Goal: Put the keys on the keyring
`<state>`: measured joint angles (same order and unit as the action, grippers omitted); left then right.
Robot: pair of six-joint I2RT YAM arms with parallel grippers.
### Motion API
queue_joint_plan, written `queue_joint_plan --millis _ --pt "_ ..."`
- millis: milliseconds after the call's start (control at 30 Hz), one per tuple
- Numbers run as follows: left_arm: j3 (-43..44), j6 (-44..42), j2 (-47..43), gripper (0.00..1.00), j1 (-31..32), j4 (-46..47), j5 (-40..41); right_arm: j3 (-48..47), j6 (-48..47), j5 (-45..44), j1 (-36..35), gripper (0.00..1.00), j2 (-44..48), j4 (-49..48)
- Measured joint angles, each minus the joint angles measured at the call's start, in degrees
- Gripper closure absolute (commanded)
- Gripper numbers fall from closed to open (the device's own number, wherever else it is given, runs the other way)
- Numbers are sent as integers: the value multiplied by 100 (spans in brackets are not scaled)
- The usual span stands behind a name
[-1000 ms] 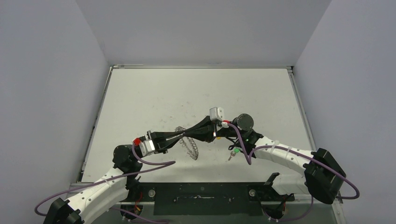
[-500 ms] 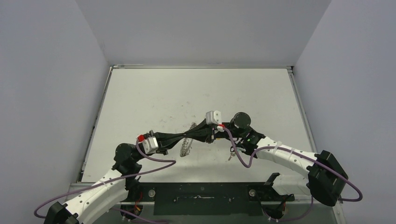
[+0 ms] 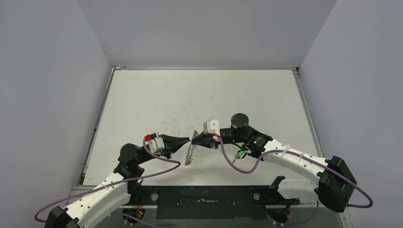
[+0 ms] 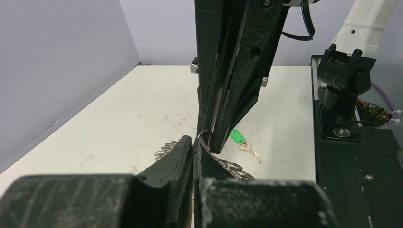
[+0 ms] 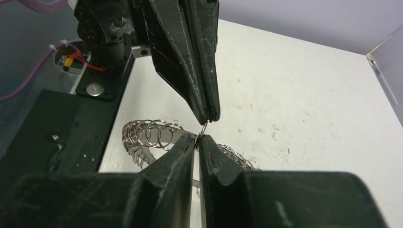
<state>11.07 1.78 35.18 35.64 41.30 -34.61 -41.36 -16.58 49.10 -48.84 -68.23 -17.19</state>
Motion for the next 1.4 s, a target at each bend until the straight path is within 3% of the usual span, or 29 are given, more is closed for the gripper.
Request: queue_joint_plan --millis 300,500,600,933,1167,1400 --pt "122 2 13 99 0 -74 -11 -31 -192 -225 4 100 11 457" --pt "125 -55 -129 63 0 -157 -35 -22 74 -247 39 100 13 262" --pt "125 -59 -203 61 0 -260 -70 2 195 -243 50 100 37 146" --pt "125 -55 -90 77 2 -372 -177 2 407 -57 52 100 63 -39" --pt "190 -48 221 80 2 -291 -332 2 428 17 68 100 63 11" --pt "262 -59 361 100 2 -286 -435 2 428 81 118 100 63 22"
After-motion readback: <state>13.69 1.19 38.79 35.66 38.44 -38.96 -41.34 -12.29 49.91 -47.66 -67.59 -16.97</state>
